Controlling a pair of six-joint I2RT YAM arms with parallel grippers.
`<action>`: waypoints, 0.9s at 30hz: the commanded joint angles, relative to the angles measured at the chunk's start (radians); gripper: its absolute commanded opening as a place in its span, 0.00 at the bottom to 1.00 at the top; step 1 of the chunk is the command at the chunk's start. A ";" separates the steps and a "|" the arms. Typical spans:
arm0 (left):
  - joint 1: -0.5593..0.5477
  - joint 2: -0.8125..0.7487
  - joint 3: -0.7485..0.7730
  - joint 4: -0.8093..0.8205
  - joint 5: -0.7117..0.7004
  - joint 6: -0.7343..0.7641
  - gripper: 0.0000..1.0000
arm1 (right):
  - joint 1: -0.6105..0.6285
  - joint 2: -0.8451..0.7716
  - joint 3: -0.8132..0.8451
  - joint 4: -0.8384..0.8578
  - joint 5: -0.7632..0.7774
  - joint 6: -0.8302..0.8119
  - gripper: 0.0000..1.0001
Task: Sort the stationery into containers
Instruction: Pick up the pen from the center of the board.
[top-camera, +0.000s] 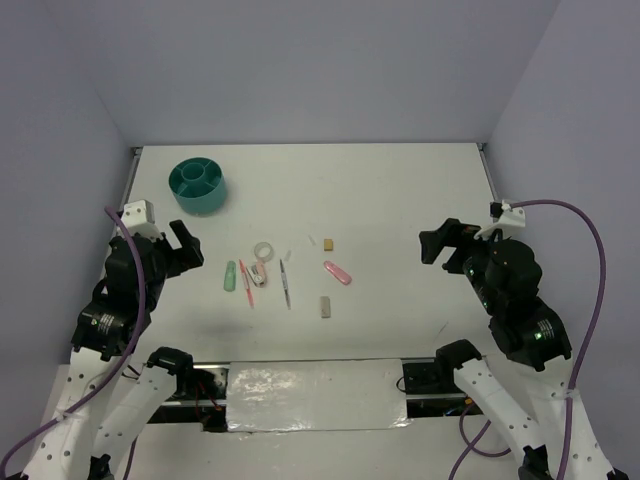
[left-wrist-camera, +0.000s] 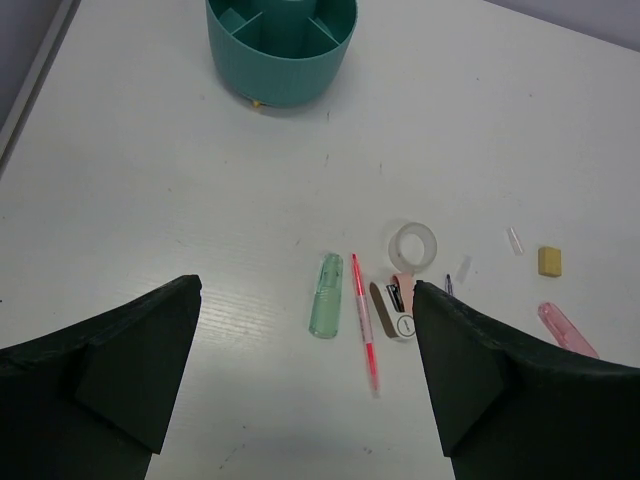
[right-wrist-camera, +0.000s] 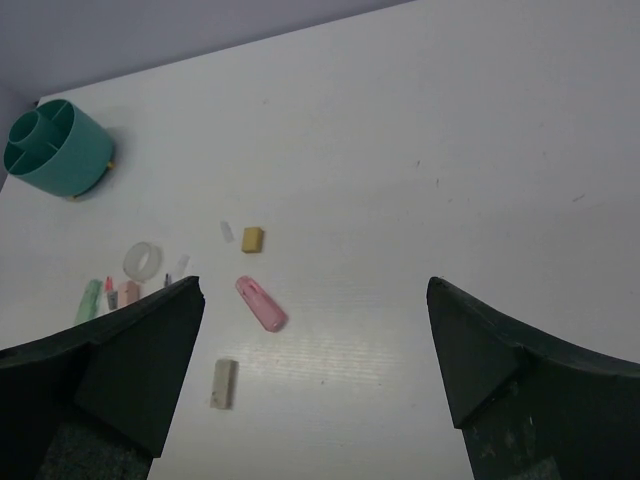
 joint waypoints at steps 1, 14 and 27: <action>0.002 -0.007 0.029 0.014 -0.014 -0.011 0.99 | 0.007 -0.002 0.041 -0.010 0.038 0.009 1.00; 0.002 -0.006 0.026 0.016 -0.022 -0.021 0.99 | 0.014 0.107 0.090 0.000 -0.084 0.055 1.00; 0.002 0.022 0.031 -0.013 -0.063 -0.037 0.99 | 0.680 0.892 0.288 0.055 0.225 0.314 0.97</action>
